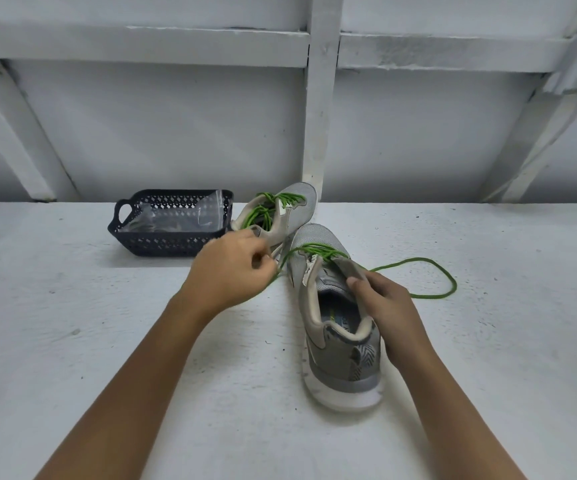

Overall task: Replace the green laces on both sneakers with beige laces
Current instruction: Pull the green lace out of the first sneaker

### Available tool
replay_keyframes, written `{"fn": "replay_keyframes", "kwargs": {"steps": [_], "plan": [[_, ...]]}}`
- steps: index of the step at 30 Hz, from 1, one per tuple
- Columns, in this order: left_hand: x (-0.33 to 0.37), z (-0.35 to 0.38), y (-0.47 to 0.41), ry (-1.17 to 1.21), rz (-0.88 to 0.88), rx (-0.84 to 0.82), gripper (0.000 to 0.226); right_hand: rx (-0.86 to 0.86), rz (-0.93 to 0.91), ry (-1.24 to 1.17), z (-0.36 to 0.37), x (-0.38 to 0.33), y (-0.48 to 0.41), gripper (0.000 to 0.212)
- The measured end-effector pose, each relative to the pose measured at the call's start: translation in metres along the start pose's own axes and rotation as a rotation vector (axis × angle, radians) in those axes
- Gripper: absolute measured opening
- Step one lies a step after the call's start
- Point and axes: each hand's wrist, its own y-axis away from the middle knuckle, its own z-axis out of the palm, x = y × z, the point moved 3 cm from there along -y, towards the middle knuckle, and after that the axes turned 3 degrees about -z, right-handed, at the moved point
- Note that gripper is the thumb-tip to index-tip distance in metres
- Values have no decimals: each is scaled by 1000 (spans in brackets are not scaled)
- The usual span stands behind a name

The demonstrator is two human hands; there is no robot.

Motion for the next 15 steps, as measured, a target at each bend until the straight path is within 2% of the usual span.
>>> {"fn": "replay_keyframes", "kwargs": {"steps": [3,5,8,12,15], "plan": [[-5,0,5,-2,-42,-126,33,-6,16,40,-4,-5,-5,23],[-3,1,4,5,-47,-129,25,47,49,43,-8,-7,-16,31],[5,10,-3,-11,-43,-104,23,109,-21,242,-16,-5,-40,21],[19,29,-17,-122,-28,-157,36,-47,-34,581,-14,4,-65,34],[29,41,-23,-232,0,-191,31,-47,-46,600,-12,3,-70,18]]}}
